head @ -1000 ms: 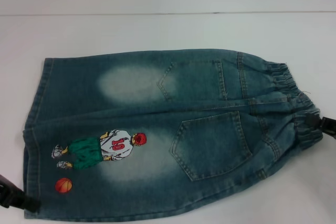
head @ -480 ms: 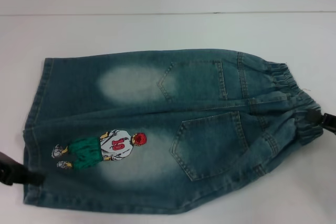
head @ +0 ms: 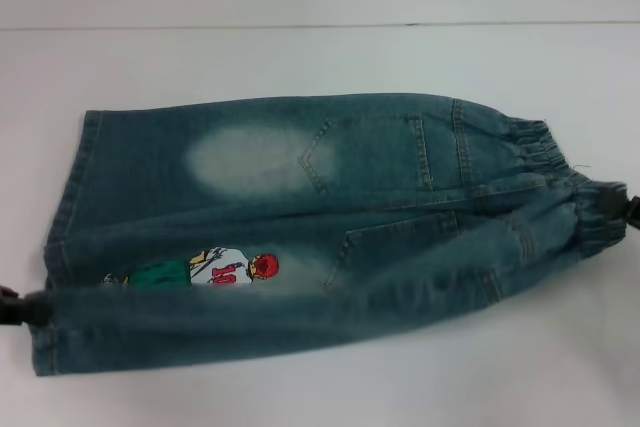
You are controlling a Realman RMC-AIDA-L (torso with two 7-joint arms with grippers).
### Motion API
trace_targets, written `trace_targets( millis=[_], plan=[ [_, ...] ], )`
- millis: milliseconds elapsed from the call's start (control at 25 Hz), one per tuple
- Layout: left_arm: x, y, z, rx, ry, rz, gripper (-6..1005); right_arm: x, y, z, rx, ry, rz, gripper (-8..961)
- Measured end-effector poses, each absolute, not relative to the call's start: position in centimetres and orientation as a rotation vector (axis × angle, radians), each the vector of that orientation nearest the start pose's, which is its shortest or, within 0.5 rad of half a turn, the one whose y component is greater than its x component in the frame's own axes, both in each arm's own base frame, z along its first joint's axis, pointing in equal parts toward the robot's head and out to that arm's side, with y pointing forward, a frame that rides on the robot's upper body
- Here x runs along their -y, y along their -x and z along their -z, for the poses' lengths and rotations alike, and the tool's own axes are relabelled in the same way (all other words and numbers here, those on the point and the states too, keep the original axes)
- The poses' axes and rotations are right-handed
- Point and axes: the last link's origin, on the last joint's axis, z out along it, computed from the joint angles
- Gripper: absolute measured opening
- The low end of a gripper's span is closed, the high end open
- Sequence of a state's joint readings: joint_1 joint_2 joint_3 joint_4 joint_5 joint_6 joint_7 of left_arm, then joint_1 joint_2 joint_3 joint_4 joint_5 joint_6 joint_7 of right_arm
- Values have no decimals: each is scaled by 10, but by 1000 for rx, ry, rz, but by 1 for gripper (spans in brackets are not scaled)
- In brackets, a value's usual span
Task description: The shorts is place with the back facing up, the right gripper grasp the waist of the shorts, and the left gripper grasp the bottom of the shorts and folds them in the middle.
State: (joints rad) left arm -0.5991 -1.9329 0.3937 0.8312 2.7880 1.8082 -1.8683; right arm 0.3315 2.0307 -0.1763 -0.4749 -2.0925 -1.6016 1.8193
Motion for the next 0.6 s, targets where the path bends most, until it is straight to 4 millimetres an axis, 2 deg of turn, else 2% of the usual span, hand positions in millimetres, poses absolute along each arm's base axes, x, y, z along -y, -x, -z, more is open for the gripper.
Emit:
trace_targets(
  millis=[280,600],
  plan=[
    [-308,336,-102,1320,2611,-33,54,-266,-360,-45,-1589,1940,-1137,52],
    [-322,323,-110,1223,2614,52,54,-278,-355,-54,-1536,1927,-1171,53]
  ],
)
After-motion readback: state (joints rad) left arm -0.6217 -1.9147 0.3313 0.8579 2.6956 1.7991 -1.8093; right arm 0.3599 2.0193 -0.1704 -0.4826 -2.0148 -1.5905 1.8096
